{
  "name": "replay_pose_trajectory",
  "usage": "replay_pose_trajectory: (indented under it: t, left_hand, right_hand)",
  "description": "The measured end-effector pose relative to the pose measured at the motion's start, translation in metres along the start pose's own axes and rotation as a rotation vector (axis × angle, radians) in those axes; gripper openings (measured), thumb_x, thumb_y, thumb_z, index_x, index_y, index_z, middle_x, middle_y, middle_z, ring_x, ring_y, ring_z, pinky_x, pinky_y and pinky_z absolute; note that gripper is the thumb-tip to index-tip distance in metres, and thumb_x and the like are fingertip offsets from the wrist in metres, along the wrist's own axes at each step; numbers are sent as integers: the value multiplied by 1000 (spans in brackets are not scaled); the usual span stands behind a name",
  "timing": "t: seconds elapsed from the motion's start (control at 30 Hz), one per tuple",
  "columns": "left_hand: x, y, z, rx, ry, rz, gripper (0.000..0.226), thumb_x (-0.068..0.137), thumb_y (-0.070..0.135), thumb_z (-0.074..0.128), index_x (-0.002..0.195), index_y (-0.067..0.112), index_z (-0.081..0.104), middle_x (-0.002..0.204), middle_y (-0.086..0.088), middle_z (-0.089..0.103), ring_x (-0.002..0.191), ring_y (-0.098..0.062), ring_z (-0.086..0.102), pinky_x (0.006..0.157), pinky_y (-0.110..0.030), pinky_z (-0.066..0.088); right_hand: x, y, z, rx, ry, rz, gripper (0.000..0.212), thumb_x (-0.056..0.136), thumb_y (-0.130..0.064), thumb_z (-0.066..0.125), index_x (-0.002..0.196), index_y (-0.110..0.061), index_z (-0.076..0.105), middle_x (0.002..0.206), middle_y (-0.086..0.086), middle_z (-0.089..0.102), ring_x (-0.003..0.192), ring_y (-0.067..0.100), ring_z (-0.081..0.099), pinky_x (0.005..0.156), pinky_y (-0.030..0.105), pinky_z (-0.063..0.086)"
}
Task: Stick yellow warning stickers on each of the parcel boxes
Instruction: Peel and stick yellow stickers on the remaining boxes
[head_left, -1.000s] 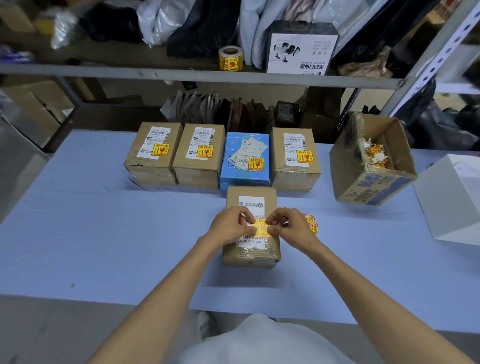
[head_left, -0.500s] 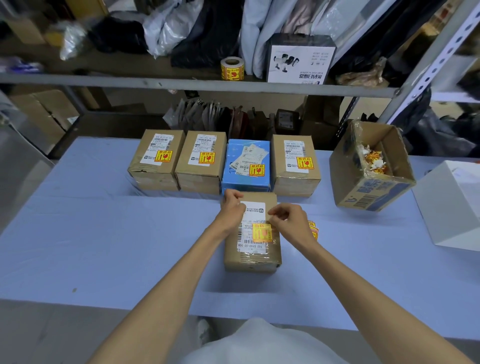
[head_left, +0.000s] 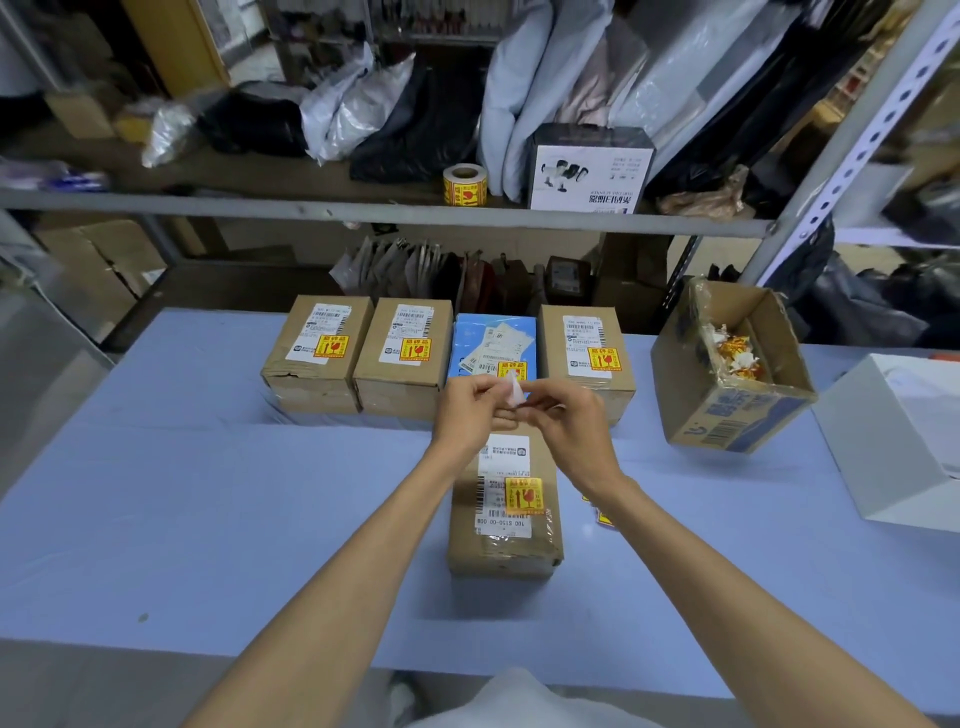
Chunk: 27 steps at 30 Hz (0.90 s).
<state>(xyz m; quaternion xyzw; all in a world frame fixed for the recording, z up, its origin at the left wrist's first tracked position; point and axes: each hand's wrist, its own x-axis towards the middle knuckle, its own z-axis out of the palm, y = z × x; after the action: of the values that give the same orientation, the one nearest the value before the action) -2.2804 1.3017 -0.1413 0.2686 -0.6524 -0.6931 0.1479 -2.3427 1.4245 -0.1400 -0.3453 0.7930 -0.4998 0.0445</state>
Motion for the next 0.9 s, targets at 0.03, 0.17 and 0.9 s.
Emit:
replay_pose_trajectory:
  t: [0.03,0.17,0.9]
  left_hand:
    - [0,1,1,16,-20,1,17,95,9,54,92,7,71,79,-16,71,69,-21,72,63,-24,58]
    - [1,1,4,103,-72,16,19,95,9,56,92,11,74,81,-12,73,75,-19,72,69,-25,58]
    - [-8,-7,23,74,-204,4,10,85,2,68,94,-2,68,82,-16,70,74,-19,70,75,-27,59]
  right_hand:
    - [-1,1,-1,-35,7,-25,20,81,-4,71,100,-8,73,84,5,67,73,3,59,68,8,46]
    - [-3,1,-4,-92,49,-23,20,83,-6,71,103,-8,70,90,5,64,74,1,57,67,5,45]
    - [-16,7,-27,139,156,198,9,79,2,69,85,-1,75,72,6,73,66,13,69,63,21,56]
